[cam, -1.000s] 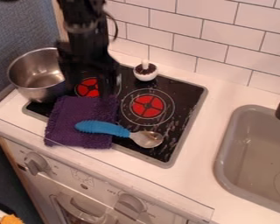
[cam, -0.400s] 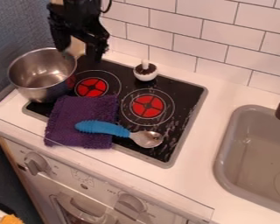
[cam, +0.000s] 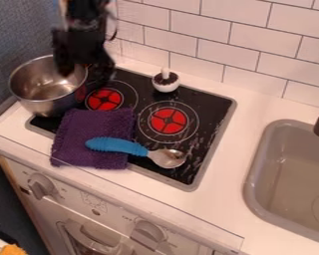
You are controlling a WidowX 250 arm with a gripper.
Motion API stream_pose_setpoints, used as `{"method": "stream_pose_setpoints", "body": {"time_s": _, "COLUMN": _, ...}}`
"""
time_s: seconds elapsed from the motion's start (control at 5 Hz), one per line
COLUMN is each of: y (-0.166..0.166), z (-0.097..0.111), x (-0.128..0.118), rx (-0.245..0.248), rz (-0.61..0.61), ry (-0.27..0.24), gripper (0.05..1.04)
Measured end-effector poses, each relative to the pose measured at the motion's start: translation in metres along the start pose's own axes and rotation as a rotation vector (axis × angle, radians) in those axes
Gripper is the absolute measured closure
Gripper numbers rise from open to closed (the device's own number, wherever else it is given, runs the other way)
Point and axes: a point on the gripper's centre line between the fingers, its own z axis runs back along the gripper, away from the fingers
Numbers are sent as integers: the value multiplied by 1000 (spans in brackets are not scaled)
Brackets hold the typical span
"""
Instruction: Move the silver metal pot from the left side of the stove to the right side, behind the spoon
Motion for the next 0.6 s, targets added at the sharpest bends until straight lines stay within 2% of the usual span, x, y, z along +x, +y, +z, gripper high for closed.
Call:
{"method": "stream_pose_setpoints", "body": {"time_s": 0.2, "y": -2, "z": -26, "x": -7, "rx": -30, "rz": 8, "ry": 52, "gripper": 84}}
{"method": "stream_pose_setpoints", "body": {"time_s": 0.4, "y": 5, "z": -32, "x": -9, "rx": -30, "rz": 35, "ry": 45, "gripper": 138}}
{"method": "stream_pose_setpoints", "body": {"time_s": 0.6, "y": 0, "z": -44, "x": -9, "rx": -42, "rz": 29, "ry": 51, "gripper": 441}}
